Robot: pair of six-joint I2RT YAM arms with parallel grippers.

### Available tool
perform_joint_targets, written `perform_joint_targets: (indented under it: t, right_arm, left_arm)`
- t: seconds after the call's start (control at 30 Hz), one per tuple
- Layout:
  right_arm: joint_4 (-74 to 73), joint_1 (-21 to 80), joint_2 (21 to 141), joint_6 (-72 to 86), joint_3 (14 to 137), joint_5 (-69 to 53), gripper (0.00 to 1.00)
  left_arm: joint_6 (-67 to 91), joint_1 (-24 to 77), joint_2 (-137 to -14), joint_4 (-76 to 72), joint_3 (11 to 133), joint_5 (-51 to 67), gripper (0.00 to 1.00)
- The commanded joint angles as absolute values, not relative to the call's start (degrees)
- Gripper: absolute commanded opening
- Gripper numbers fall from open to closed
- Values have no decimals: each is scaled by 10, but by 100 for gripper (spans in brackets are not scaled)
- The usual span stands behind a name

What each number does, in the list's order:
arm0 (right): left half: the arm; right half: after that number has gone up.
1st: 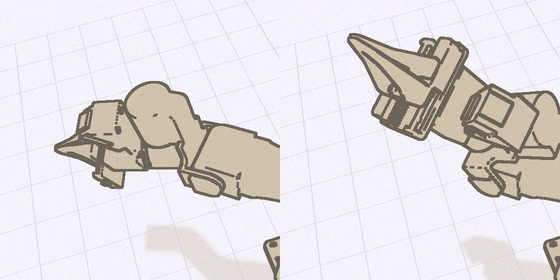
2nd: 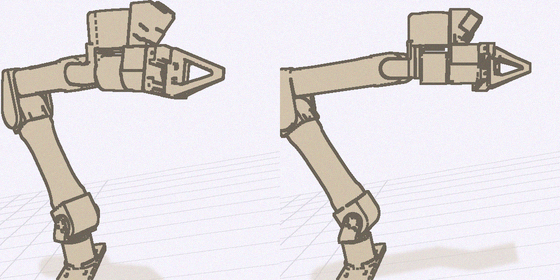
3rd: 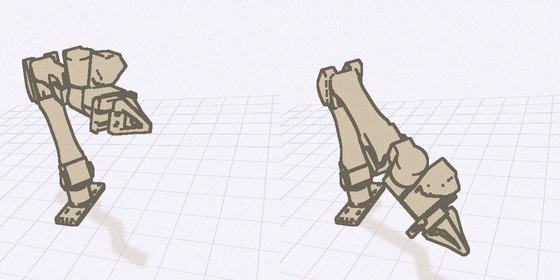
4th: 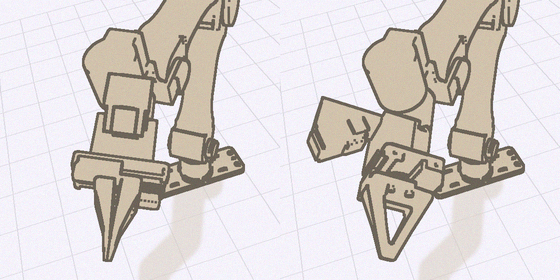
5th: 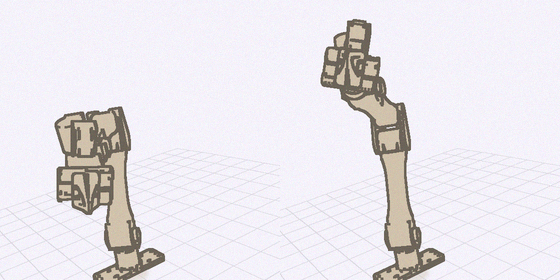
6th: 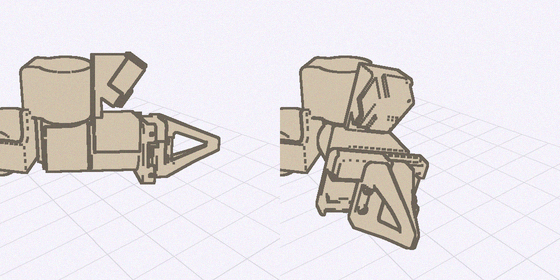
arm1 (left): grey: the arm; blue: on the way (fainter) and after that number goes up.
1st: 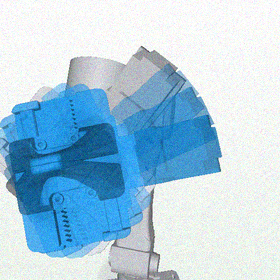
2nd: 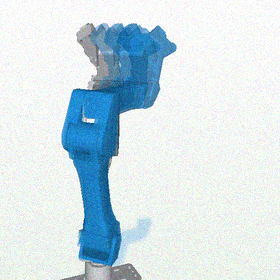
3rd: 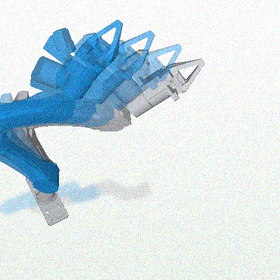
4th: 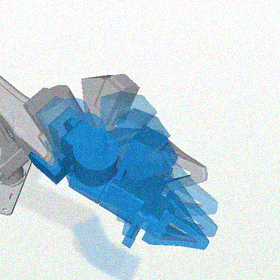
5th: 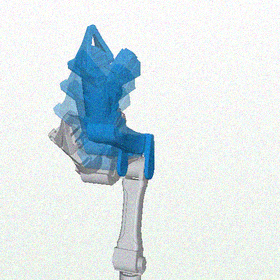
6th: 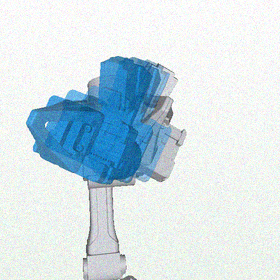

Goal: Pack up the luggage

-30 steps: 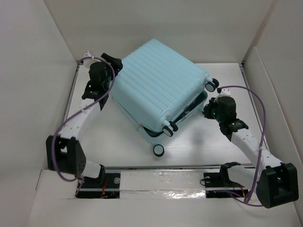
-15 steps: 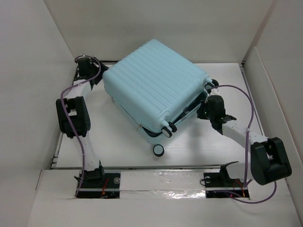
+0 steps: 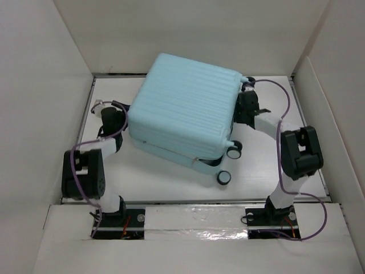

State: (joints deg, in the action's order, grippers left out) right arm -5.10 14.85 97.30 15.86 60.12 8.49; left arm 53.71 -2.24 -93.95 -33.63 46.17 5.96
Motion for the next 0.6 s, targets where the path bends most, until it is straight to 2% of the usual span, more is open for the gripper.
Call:
perform_joint_targets:
  t: [0.0, 0.13, 0.2, 0.23, 0.27, 0.37, 0.47, 0.57]
  right_arm:
    - [30, 204, 1043, 129, 792, -76, 0]
    - [-69, 219, 1122, 113, 950, -121, 0]
    - [-122, 219, 1161, 105, 1037, -145, 15]
    - [-143, 219, 1173, 103, 1067, -150, 27]
    - [-161, 219, 1183, 98, 1096, -161, 52]
    - [-220, 193, 1201, 91, 1187, -175, 76]
    - [-247, 167, 1197, 98, 1243, -199, 87]
    - [-248, 131, 1166, 103, 1250, -250, 87]
  left_arm:
    - [507, 115, -789, -354, 331, 105, 66]
    - [469, 177, -624, -308, 211, 27, 66]
    - [466, 209, -517, -237, 160, 5, 66]
    - [466, 219, -484, -215, 147, 5, 66]
    - [466, 227, -449, -198, 132, -6, 66]
    - [472, 233, -328, -120, 101, -33, 66]
    - [479, 233, -302, -110, 98, -33, 66]
    - [483, 233, -308, -108, 105, -13, 66]
